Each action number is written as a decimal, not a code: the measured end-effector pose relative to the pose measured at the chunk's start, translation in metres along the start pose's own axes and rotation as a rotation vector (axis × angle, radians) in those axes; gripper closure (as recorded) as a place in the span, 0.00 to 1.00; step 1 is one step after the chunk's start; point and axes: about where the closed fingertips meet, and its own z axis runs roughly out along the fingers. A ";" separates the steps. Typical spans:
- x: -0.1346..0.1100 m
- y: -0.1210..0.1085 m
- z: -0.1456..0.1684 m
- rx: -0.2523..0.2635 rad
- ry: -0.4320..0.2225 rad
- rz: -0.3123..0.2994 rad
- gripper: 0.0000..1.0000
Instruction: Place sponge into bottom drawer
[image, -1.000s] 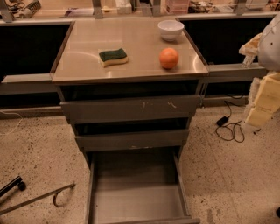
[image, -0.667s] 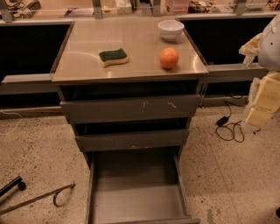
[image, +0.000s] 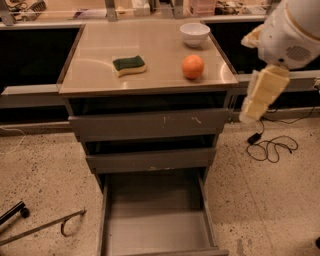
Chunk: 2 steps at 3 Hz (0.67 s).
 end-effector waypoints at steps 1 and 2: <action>-0.074 -0.046 0.045 -0.013 -0.111 -0.112 0.00; -0.155 -0.077 0.086 -0.053 -0.202 -0.223 0.00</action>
Offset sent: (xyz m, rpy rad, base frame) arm 0.1723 0.2264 -0.0169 0.1477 -0.0342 0.4317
